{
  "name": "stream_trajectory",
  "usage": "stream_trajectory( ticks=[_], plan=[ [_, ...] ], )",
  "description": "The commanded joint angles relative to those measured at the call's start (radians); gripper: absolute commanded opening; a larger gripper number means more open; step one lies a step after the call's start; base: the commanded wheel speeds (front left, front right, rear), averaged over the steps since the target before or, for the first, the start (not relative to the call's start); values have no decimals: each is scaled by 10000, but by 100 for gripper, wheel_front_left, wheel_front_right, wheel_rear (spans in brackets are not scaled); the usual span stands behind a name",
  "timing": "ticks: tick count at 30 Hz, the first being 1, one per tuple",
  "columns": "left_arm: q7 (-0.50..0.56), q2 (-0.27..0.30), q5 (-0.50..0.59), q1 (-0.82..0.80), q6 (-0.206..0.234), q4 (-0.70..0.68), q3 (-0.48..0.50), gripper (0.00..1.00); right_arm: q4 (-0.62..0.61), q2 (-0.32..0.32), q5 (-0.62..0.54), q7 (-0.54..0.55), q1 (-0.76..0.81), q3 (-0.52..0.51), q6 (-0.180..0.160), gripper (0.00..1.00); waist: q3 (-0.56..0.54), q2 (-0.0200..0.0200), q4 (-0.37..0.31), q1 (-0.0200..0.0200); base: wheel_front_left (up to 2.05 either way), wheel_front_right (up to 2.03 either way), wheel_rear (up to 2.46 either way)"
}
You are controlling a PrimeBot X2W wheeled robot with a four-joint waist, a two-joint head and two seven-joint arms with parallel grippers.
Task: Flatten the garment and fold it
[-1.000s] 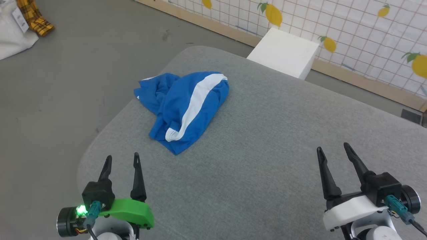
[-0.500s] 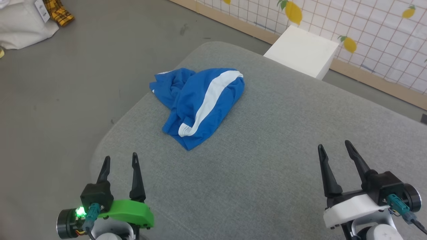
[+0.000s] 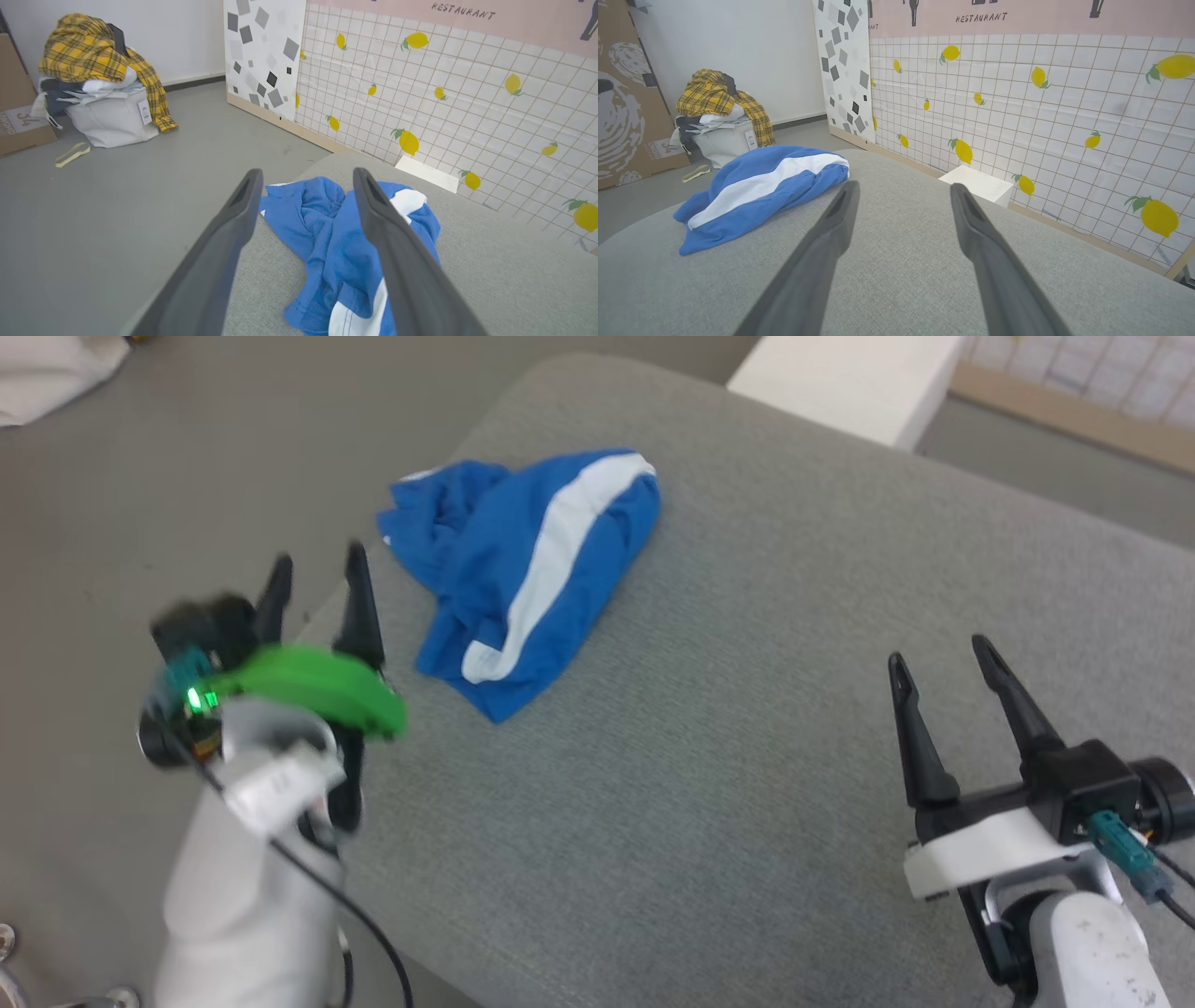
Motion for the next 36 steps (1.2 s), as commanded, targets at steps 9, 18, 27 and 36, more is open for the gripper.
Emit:
stream_trajectory(
  ticks=[9, 18, 27, 36],
  plan=[
    [2670, 1011, -1003, -2967, -575, 2728, 399, 100, -221, -36, -398, 49, -1022, 358, -15, 100, 2618, 0, -2164, 0, 0, 0, 0],
    [5159, 1504, -2337, -3922, -313, 4320, 1275, 100, -191, -150, -335, -110, -1578, 443, -15, 100, 3572, 0, -3111, 0, 0, 0, 0],
    [7428, 1638, -2699, -3112, 366, 5303, 1279, 90, 196, -95, -183, -438, -1574, 372, -15, 100, 3259, 0, -3532, 0, 0, 0, 0],
    [4623, 2951, -1275, -2613, 572, 3523, 930, 0, 854, -18, 136, -800, -1169, 70, -15, 100, 1401, 0, -3633, 0, 0, 0, 0]
  ],
)
